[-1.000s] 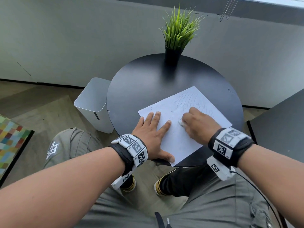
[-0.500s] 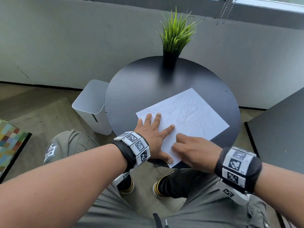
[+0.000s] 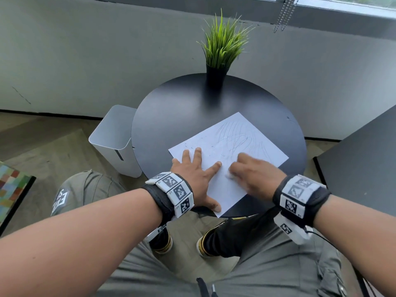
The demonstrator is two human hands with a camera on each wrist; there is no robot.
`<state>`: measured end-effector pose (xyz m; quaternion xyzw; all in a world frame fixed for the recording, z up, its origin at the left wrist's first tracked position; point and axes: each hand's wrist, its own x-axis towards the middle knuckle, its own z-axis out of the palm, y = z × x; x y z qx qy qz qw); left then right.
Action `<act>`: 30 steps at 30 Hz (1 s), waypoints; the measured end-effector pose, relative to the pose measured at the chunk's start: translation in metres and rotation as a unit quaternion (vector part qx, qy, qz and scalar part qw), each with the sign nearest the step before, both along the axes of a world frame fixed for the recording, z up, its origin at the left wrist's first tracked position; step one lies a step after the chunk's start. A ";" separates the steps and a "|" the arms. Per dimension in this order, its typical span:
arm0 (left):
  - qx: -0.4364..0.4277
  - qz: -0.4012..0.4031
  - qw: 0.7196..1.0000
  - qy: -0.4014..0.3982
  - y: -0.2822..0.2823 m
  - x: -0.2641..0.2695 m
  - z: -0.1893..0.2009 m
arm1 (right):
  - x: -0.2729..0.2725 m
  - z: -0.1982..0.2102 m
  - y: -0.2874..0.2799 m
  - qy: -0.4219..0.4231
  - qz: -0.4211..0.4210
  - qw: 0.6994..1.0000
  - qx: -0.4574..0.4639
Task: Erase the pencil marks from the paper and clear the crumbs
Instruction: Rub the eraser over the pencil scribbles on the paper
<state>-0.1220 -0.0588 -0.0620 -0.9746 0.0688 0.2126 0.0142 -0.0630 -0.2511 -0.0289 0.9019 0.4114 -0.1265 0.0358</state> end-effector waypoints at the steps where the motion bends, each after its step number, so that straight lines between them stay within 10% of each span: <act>1: 0.001 0.002 1.000 -0.001 0.000 0.000 0.001 | 0.007 -0.002 -0.004 -0.022 -0.036 0.999 0.008; 6: -0.004 0.007 1.000 0.010 -0.002 0.000 0.003 | -0.035 -0.002 0.004 0.089 0.109 0.990 -0.028; 11: 0.002 0.004 1.000 0.003 -0.002 -0.001 0.004 | 0.010 -0.006 -0.012 -0.016 -0.075 0.997 0.013; 16: -0.006 -0.007 1.000 0.026 -0.004 0.004 0.008 | -0.039 -0.006 0.001 0.096 0.111 0.989 -0.019; 22: 0.021 -0.032 0.999 -0.003 -0.004 0.005 0.007 | 0.026 -0.010 -0.015 -0.006 -0.117 0.993 -0.004; 30: -0.025 -0.021 0.999 -0.019 -0.004 0.005 -0.002 | -0.019 -0.009 0.006 0.053 0.040 0.997 -0.041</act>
